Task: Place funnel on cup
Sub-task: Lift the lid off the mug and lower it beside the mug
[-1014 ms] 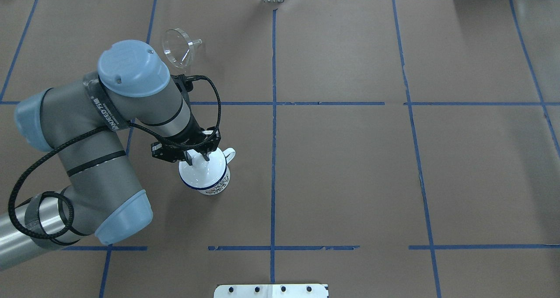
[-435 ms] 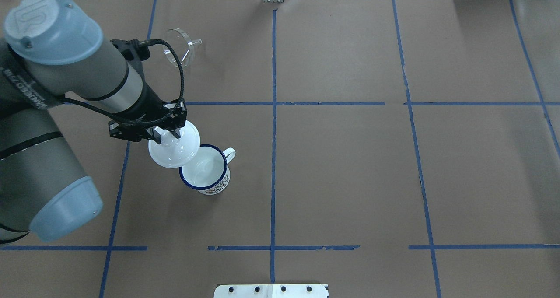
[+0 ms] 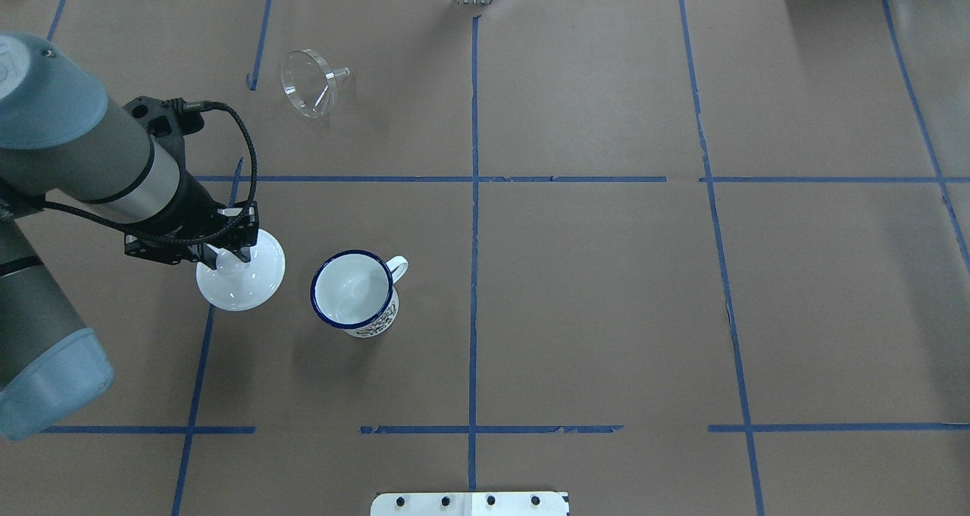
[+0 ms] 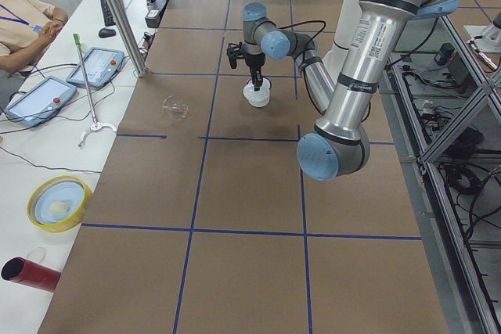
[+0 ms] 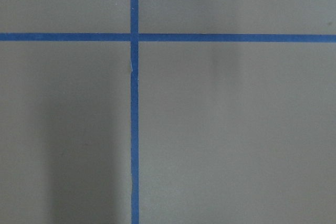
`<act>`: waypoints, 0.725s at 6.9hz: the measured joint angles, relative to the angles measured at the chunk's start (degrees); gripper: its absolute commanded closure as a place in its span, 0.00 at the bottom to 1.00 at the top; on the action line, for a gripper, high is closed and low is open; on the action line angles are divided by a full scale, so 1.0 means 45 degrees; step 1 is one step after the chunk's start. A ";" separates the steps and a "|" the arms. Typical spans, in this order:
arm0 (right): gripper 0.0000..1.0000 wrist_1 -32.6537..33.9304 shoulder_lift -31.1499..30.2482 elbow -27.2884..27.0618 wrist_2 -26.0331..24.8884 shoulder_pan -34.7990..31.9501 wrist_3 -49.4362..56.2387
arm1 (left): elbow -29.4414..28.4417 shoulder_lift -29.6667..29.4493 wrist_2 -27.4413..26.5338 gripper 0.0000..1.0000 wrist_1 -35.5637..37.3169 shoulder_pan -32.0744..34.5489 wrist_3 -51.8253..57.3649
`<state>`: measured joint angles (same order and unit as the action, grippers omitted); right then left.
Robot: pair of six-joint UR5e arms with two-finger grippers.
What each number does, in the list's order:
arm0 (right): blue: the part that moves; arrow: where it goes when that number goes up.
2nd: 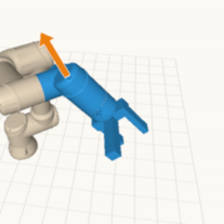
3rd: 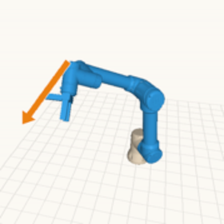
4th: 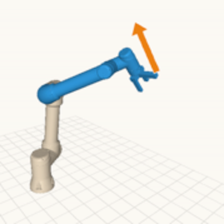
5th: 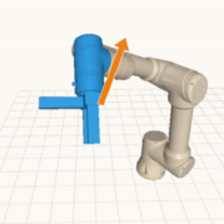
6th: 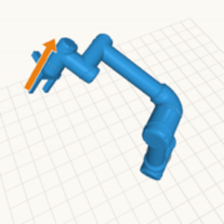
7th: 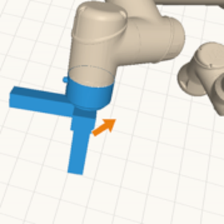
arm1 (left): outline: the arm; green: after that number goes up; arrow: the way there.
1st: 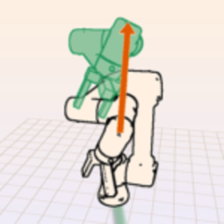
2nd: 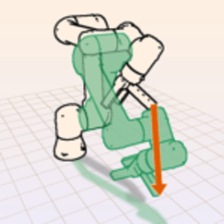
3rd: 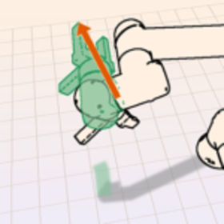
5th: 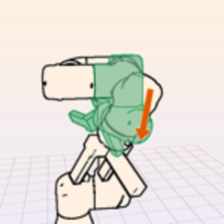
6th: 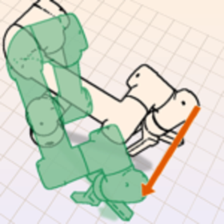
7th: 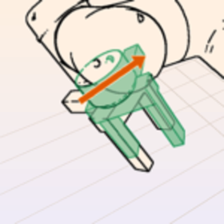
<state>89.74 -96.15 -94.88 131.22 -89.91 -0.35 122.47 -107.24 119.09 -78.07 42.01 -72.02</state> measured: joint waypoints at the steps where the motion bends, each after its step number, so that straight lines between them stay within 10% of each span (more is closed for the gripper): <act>1: 0.00 0.0000 0.0000 -0.0001 0.0000 0.0000 0.0000 | -0.0581 0.0836 0.0023 1.00 -0.1382 -0.0037 0.0089; 5: 0.00 0.0000 0.0000 -0.0009 0.0000 0.0000 0.0000 | -0.3410 0.0999 0.0159 1.00 -0.4321 -0.0492 -0.0441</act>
<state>89.74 -96.15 -94.92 131.22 -89.91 -0.35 107.12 -102.75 119.81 -97.52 39.80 -74.01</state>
